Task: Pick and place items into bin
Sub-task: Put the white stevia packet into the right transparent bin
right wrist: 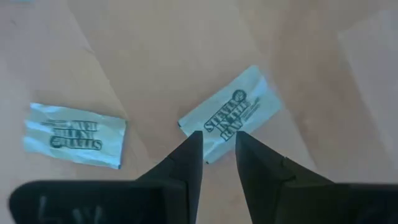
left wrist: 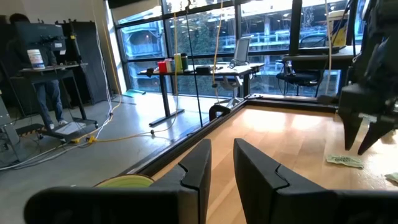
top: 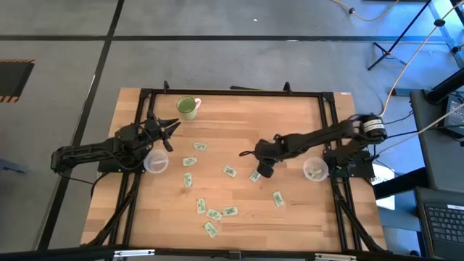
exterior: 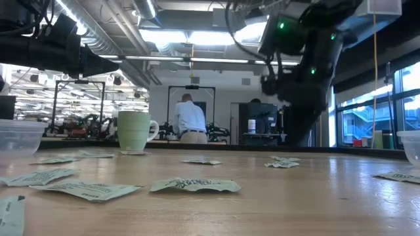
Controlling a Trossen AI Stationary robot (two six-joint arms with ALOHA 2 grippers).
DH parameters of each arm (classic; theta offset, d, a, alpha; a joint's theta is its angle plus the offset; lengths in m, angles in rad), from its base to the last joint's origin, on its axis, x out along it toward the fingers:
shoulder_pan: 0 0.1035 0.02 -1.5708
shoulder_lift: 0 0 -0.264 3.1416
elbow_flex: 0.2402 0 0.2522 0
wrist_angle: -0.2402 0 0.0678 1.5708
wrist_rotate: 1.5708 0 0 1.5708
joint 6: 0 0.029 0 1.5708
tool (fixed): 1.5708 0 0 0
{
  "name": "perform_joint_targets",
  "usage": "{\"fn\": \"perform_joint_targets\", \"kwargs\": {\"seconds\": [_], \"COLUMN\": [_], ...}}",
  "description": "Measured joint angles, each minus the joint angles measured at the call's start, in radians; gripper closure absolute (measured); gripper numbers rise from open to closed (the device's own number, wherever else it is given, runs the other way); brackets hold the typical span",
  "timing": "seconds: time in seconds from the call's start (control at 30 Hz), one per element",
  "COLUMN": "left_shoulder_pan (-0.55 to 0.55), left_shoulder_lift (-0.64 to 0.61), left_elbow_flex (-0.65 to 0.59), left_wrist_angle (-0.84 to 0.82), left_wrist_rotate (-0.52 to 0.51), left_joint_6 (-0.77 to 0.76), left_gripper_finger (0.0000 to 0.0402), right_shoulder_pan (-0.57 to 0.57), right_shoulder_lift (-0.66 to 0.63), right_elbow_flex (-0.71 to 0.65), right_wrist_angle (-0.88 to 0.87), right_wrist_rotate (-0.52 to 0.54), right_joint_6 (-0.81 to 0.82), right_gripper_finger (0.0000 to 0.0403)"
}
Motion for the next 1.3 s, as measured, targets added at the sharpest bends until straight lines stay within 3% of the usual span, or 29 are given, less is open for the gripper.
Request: {"fn": "perform_joint_targets", "kwargs": {"seconds": [0.27,0.6,0.83,1.13,1.3], "left_shoulder_pan": [0.000,0.000,0.000,0.000,0.000], "left_shoulder_lift": [0.000,0.000,0.000,0.000,0.000], "left_elbow_flex": [0.000,0.000,0.000,0.000,0.000], "left_wrist_angle": [-0.006,-0.016,-0.016,-0.017,-0.022], "left_wrist_rotate": [0.000,0.000,-0.001,-0.002,-0.002], "left_joint_6": [0.000,0.000,0.000,0.000,0.000], "left_gripper_finger": [0.0339,0.0339,0.0339,0.0339,0.0339], "right_shoulder_pan": [-0.005,-0.013,-0.013,0.009,0.062], "right_shoulder_lift": [0.061,0.061,0.049,-0.097,-0.228], "right_elbow_flex": [0.002,0.002,0.000,0.065,0.092], "right_wrist_angle": [0.012,0.010,0.001,-0.123,-0.360], "right_wrist_rotate": [-0.022,-0.023,-0.023,-0.023,-0.022], "right_joint_6": [-0.001,-0.001,0.001,0.019,0.207], "right_gripper_finger": [0.0314,0.0393,0.0396,0.0401,0.0401]}}
